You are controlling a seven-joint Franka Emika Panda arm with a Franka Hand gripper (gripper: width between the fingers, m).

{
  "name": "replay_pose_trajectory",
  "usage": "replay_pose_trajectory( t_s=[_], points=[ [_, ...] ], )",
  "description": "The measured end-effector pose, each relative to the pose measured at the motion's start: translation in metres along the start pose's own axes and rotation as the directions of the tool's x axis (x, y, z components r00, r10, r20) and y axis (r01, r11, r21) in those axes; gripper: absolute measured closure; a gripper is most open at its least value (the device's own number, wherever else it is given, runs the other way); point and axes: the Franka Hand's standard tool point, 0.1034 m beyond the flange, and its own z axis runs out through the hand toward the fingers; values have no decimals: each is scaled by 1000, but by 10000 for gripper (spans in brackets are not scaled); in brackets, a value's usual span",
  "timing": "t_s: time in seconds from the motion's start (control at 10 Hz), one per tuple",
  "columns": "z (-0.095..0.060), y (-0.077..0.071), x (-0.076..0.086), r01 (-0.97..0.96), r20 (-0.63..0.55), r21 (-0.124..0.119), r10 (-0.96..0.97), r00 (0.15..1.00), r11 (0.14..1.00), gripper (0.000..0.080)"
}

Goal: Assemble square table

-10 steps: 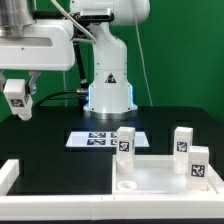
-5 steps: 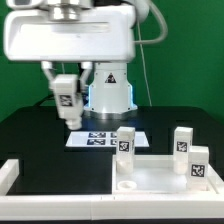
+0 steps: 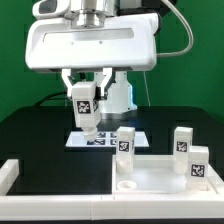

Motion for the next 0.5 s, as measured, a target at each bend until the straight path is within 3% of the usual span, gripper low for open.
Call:
replay_pose_trajectory(
  t_s=[0.1,0.3,0.5],
  points=[
    [3,-5,-3,-23,-17,0,23,1000,1000,509],
    [27,-36,-38,-27,-3,-6,27,1000,1000,509],
    [46,-34,-33,-2,-1,-33,2,1000,999,509]
  ],
)
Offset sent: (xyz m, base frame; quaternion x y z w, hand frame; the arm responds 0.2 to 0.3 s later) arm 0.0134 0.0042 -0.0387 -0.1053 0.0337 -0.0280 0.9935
